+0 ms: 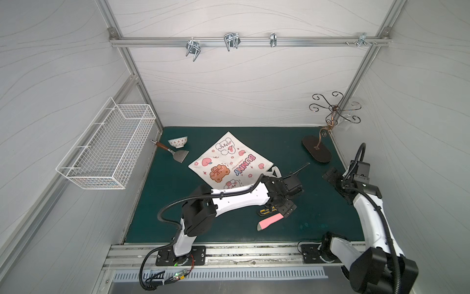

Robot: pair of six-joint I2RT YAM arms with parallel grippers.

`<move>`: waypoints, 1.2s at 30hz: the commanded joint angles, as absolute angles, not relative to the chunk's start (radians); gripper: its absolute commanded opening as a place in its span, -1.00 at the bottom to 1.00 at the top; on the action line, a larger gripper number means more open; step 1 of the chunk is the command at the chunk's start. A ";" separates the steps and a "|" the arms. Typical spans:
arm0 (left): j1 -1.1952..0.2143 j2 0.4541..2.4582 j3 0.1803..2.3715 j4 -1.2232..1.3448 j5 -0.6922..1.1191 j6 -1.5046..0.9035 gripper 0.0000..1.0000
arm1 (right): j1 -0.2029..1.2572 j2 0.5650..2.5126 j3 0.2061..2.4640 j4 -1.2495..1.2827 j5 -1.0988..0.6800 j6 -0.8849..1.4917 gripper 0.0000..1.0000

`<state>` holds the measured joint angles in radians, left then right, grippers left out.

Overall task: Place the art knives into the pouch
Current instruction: Open the pouch at the center of the board.

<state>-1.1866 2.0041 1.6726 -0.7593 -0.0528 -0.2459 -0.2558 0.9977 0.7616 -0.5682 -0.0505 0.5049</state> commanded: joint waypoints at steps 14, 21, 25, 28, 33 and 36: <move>-1.141 2.177 1.808 -0.747 -0.032 -0.262 0.33 | -0.261 0.968 0.768 -0.568 -0.119 0.493 0.98; -1.139 2.213 1.839 -0.746 -0.018 -0.258 -0.02 | -0.260 0.965 0.764 -0.565 -0.124 0.493 0.98; -1.140 2.237 1.875 -0.772 0.001 -0.253 -0.20 | -0.260 0.962 0.764 -0.566 -0.128 0.491 0.98; -1.140 2.237 1.864 -0.756 -0.001 -0.262 -0.20 | -0.260 0.960 0.761 -0.563 -0.129 0.491 0.98; -1.140 2.256 1.873 -0.771 -0.013 -0.256 -0.32 | -0.261 0.960 0.765 -0.567 -0.133 0.489 0.99; -1.138 2.258 1.881 -0.783 -0.013 -0.257 -0.52 | -0.261 0.956 0.765 -0.567 -0.135 0.488 0.98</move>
